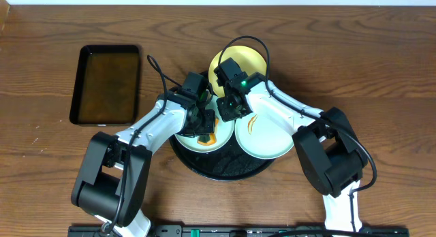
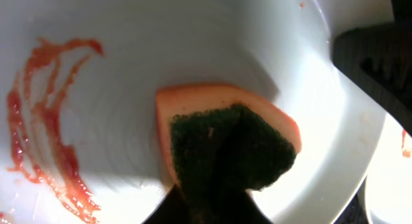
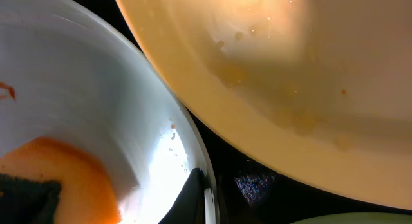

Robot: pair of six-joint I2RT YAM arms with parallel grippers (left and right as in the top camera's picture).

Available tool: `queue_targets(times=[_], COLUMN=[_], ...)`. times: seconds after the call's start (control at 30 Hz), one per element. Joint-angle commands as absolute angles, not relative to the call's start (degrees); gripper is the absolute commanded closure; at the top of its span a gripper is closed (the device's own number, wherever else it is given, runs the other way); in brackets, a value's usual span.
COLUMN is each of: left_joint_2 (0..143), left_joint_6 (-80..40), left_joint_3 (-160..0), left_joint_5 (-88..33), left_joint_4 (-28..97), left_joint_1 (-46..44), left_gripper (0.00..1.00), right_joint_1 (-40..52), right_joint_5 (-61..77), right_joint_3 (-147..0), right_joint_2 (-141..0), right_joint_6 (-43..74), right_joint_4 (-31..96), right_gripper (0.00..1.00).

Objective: Clean dirty plates on tray and stack at the side
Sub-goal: 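Rub the sponge across the left light-blue plate with the left gripper, then scrub the sponge around the plate's edge with the left gripper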

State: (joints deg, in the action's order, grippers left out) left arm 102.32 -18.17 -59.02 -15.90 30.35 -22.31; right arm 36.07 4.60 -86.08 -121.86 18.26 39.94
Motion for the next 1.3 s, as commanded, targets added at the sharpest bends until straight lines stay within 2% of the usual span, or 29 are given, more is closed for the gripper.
queue_targets(times=[0.0, 0.23, 0.43, 0.6, 0.8, 1.07, 1.27], left_joint_2=[103.09, 103.09, 103.09, 102.89, 99.33, 94.67, 97.25], left_joint_6=[-18.06, -18.02, -18.02, -17.63, -17.72, -20.58, -26.20], left_joint_3=[-58.57, -58.54, -58.57, -60.10, -63.40, -63.33, -62.11], left_joint_5=[-12.71, -6.63, 10.37, 18.68, 17.91, -2.00, -3.86], left_joint_4=[30.22, 29.32, 30.94, 31.86, 34.48, 32.18, 26.87], left_joint_1=[-22.22, -22.22, -22.20, -22.22, -22.39, -22.44, -22.41], left_gripper=[0.92, 0.92, 0.92, 0.92, 0.92, 0.93, 0.93], right_joint_1=[36.40, 36.40, 36.40, 36.40, 36.40, 36.40, 36.40], right_joint_5=[4.32, 4.32, 4.32, 4.32, 4.32, 4.34, 4.34], right_joint_3=[-85.45, -85.45, -85.45, -85.45, -85.45, -85.45, -85.45], right_joint_2=[-123.31, -123.31, -123.31, -123.31, -123.31, -123.31, -123.28], right_joint_6=[18.17, 18.17, 18.17, 18.17, 18.17, 18.20, 18.20], right_joint_4=[40.01, 40.10, 40.32, 40.34, 40.64, 40.40, 40.53], right_gripper=[0.96, 0.96, 0.97, 0.97, 0.99, 0.99, 0.99])
